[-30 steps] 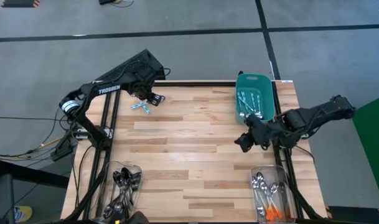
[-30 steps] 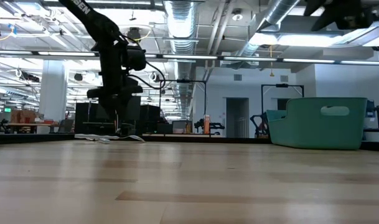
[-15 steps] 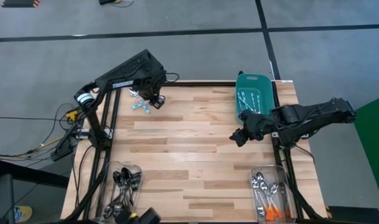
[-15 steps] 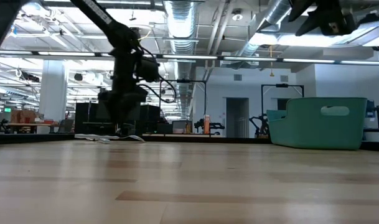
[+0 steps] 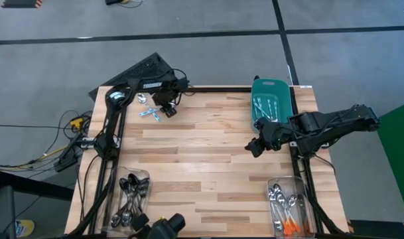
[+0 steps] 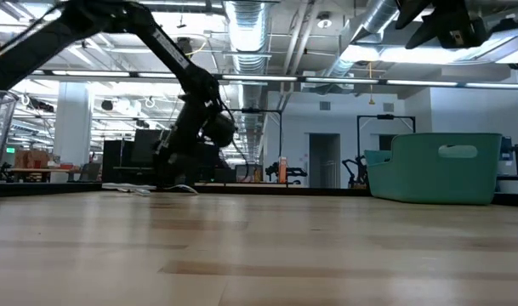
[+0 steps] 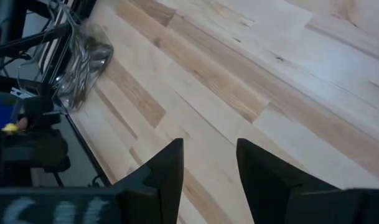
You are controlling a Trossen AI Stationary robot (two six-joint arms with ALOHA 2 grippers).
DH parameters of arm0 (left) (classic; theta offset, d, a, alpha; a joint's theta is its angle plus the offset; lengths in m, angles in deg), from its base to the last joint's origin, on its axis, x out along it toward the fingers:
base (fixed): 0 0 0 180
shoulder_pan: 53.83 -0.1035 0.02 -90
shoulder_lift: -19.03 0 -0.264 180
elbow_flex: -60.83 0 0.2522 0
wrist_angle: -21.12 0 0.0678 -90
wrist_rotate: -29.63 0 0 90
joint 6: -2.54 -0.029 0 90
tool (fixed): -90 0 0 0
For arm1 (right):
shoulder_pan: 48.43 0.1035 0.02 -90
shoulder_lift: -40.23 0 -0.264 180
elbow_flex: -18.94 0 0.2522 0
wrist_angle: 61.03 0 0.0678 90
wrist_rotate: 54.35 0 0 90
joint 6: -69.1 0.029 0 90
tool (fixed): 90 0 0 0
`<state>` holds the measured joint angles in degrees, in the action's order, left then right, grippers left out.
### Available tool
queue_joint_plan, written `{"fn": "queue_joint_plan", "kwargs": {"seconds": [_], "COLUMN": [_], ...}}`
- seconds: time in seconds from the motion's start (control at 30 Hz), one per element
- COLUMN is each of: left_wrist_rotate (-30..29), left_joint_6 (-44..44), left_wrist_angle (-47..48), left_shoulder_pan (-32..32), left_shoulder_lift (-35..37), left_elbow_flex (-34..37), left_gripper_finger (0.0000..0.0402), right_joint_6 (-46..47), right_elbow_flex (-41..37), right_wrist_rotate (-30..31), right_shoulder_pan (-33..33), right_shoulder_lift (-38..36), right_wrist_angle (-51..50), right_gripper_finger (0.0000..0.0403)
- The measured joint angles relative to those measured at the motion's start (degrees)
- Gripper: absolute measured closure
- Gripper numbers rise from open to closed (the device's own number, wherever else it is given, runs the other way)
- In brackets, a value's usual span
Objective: Sort silverware by color (type)
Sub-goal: Put the blue spoon in the blue bin
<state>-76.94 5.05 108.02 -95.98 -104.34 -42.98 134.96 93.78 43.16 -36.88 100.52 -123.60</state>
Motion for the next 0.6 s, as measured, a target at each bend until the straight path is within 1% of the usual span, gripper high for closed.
{"fn": "queue_joint_plan", "kwargs": {"seconds": [0.1,0.17,0.27,0.37,0.53,0.6], "left_wrist_rotate": [-4.29,-4.93,-4.88,-4.52,-4.26,-4.27], "left_joint_6": [0.1,-0.86,-3.02,-4.43,-5.41,-5.78], "left_wrist_angle": [4.25,7.11,7.97,8.36,8.62,8.71], "left_shoulder_pan": [0.44,0.58,0.59,0.57,0.56,0.55], "left_shoulder_lift": [-3.34,-4.31,-4.55,-4.55,-4.55,-4.55], "left_elbow_flex": [-2.32,-3.33,-3.55,-3.6,-3.6,-3.6], "left_gripper_finger": [0.0251,0.0253,0.0271,0.0304,0.0377,0.0392], "right_joint_6": [-0.39,-0.39,-0.43,-0.81,-1.74,-1.98], "right_elbow_flex": [0.0,0.0,0.0,0.0,0.0,0.0], "right_wrist_rotate": [0.0,0.0,0.0,0.0,0.02,0.02], "right_shoulder_pan": [0.0,0.0,0.0,0.0,0.0,0.0], "right_shoulder_lift": [0.0,0.0,0.0,0.0,0.0,0.0], "right_wrist_angle": [0.0,-0.02,-0.02,-0.02,-0.13,-0.15], "right_gripper_finger": [0.0232,0.0232,0.0232,0.0232,0.0232,0.0232]}}
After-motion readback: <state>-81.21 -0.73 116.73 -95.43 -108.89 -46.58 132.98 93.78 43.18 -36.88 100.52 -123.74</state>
